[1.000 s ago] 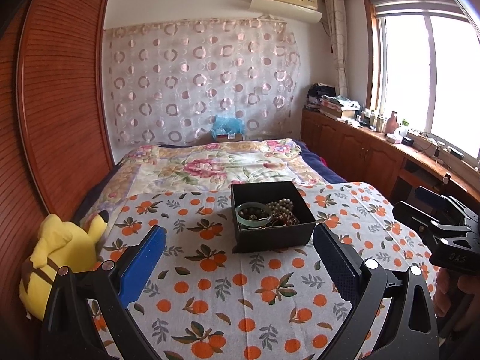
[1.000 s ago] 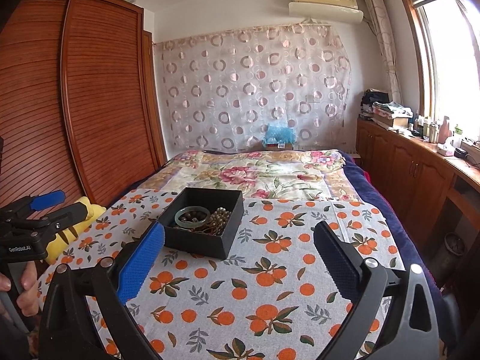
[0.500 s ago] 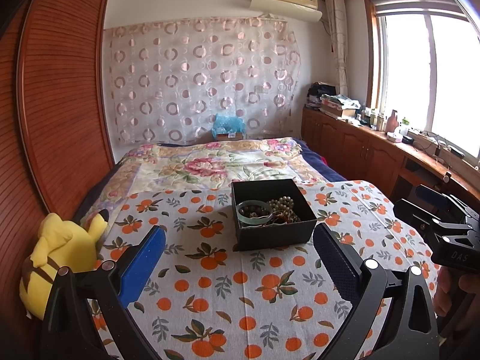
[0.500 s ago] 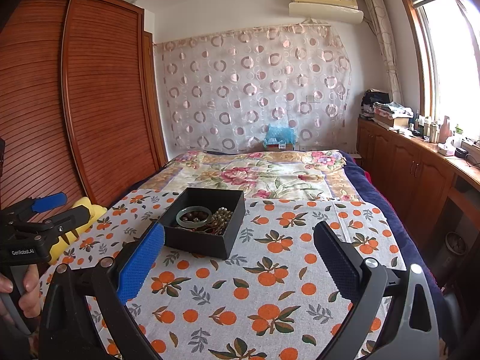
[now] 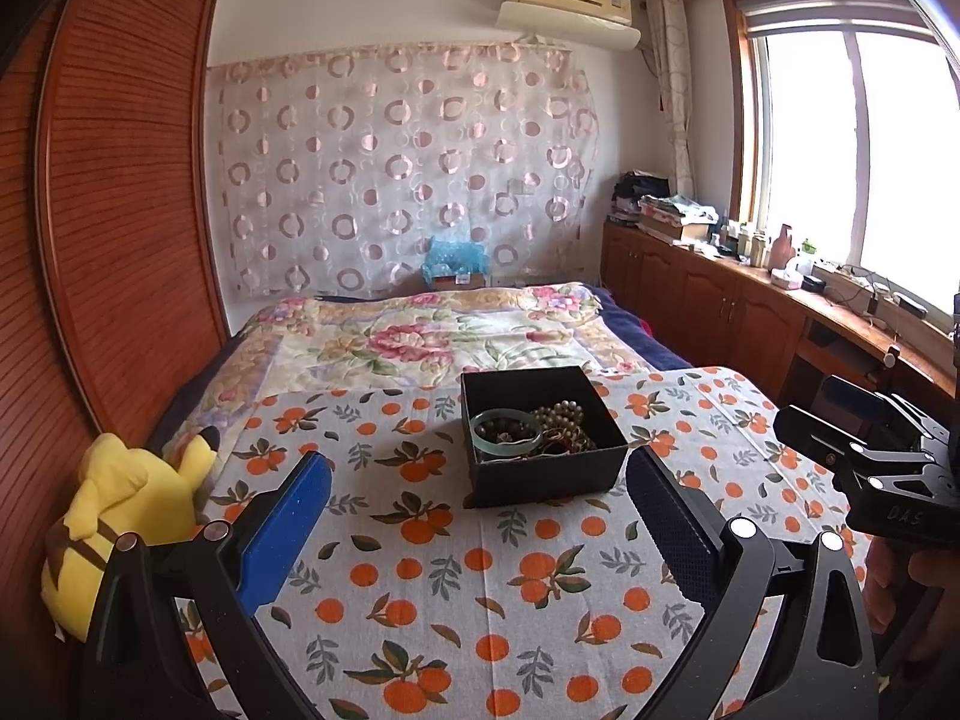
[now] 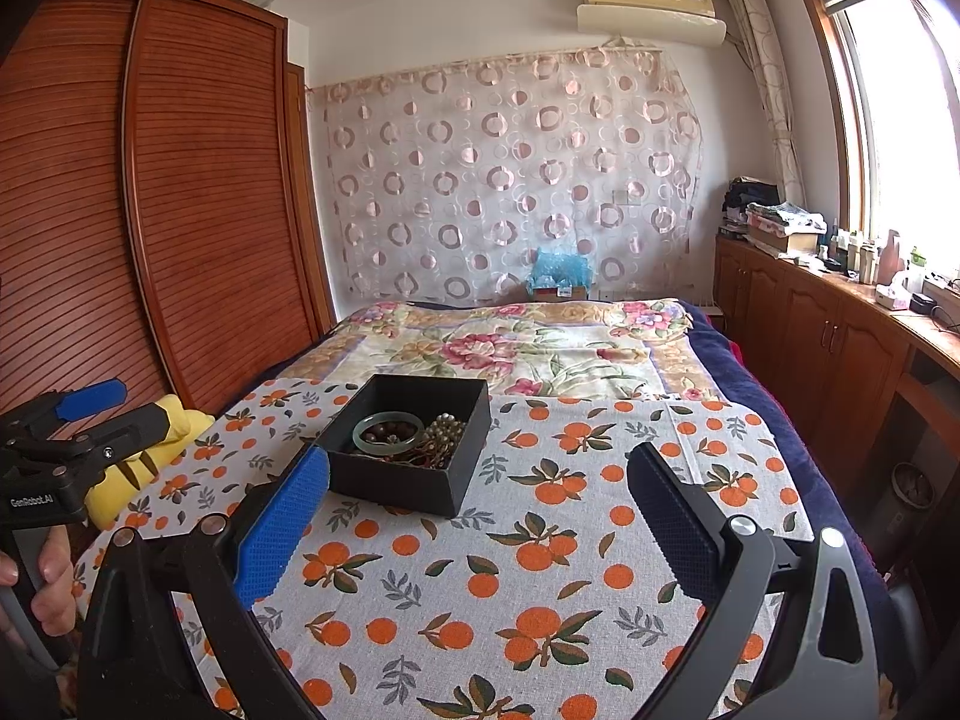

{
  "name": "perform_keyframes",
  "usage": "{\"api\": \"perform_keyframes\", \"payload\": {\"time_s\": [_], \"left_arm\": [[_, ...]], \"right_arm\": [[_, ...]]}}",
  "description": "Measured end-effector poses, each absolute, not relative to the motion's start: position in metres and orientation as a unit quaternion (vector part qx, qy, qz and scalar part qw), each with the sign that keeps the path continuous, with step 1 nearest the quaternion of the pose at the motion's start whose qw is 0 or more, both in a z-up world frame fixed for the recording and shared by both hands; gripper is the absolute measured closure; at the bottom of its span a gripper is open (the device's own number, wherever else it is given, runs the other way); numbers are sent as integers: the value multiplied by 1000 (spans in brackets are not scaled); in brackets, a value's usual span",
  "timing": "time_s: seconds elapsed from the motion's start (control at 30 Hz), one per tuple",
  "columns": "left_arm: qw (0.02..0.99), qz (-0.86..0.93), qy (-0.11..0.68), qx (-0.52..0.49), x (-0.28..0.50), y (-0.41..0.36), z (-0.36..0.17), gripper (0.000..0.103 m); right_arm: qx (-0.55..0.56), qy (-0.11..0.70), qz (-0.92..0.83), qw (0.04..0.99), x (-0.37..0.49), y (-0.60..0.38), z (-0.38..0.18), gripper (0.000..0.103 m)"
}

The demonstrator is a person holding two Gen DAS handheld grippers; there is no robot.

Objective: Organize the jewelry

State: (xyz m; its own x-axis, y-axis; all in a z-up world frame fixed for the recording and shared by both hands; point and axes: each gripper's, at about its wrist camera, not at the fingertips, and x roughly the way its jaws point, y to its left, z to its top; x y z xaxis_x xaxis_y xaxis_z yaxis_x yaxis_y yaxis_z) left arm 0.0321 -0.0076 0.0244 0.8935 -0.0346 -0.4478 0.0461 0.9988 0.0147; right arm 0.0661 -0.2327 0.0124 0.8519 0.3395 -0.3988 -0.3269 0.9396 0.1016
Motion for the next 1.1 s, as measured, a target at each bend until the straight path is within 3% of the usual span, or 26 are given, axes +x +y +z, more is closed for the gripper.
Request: {"api": "perform_keyframes", "payload": {"time_s": [1.1], "left_arm": [[973,-20,231,11,31,-6,27,8]], "right_arm": [[17,210,174,962,66,-234,12,3]]}}
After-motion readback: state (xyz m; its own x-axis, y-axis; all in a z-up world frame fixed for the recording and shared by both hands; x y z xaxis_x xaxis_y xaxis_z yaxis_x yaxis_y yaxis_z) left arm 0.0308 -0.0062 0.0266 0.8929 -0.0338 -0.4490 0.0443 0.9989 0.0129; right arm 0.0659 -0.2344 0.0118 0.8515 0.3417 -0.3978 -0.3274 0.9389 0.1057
